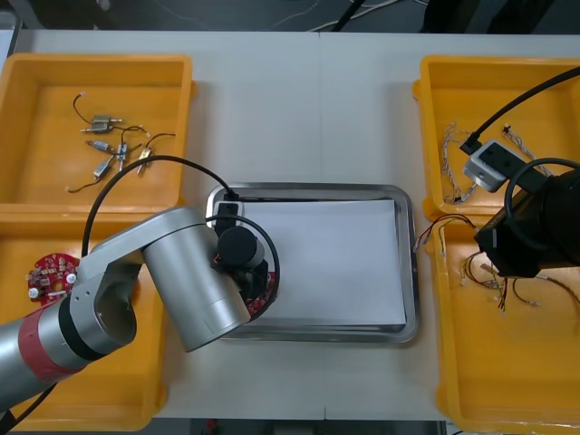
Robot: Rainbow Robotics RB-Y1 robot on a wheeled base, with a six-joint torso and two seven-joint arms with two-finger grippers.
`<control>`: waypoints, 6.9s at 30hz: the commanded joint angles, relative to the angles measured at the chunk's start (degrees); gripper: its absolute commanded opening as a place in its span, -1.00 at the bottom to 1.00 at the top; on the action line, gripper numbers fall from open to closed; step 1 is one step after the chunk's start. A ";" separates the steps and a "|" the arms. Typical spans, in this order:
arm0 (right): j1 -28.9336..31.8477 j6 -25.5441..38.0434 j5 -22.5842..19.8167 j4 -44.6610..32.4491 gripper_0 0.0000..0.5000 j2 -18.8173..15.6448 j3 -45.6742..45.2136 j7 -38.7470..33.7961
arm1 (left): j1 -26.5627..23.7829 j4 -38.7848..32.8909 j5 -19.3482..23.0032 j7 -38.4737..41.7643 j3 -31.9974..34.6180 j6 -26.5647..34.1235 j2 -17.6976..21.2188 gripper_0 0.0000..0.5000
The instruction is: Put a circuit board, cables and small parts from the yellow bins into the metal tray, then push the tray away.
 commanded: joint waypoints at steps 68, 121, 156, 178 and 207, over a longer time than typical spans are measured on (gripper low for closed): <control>-4.69 -4.16 1.84 -0.24 -1.00 -2.02 14.55 2.49 | -1.20 12.57 19.39 -47.79 57.26 8.25 7.13 1.00; -19.63 -26.58 14.59 22.09 -1.00 2.73 52.52 12.69 | -9.90 32.34 18.51 -65.37 50.66 -6.43 8.71 1.00; -20.86 -17.88 12.83 19.36 1.00 4.75 44.78 13.39 | -10.96 42.80 22.64 -79.44 46.45 -14.69 7.39 1.00; -20.95 0.19 5.98 14.62 1.00 7.74 19.30 2.14 | -11.05 45.26 22.99 -80.40 45.13 -16.01 7.31 1.00; -20.86 0.19 4.13 22.26 1.00 -0.09 2.51 -46.20 | -10.96 41.31 24.22 -79.44 49.70 -9.07 7.13 -1.00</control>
